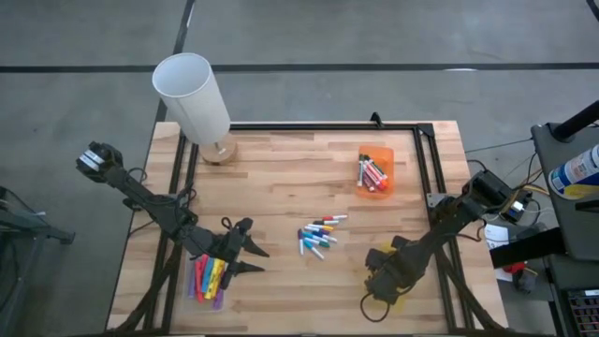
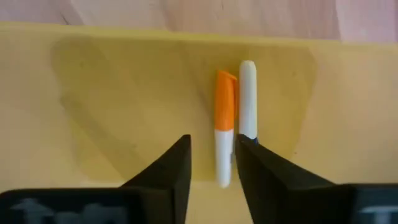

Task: Pick & Place Markers
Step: Put the red highlighter pen into the yellow bin

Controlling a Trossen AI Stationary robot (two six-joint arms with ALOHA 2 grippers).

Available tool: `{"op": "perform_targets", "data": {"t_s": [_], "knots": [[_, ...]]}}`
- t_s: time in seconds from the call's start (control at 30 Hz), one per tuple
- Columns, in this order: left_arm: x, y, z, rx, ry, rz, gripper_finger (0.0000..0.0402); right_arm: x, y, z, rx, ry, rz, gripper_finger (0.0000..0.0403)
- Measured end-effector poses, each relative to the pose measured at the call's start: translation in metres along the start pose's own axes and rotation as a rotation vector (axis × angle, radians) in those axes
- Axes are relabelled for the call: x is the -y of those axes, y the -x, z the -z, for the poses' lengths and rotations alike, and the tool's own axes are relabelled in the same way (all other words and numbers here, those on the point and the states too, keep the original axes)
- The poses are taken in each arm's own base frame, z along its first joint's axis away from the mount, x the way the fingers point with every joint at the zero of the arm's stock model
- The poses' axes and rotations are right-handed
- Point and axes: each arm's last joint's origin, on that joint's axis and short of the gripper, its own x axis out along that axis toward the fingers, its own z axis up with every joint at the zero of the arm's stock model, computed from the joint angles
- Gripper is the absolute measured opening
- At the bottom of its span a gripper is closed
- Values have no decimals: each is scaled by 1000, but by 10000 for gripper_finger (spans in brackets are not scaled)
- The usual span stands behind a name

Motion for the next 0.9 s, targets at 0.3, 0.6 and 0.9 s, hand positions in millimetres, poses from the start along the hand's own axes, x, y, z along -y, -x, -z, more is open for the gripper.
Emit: {"op": "perform_targets", "data": {"t_s": [0.3, 0.6, 0.9], "knots": [[0, 0, 0, 0, 0, 0, 174, 2, 34, -14, 53, 29, 76, 138], [0, 0, 0, 0, 0, 0, 174, 3, 73, -52, 361, 232, 144, 118], [0, 0, 0, 0, 4, 0, 174, 29, 75, -112, 455, 384, 154, 134]]}}
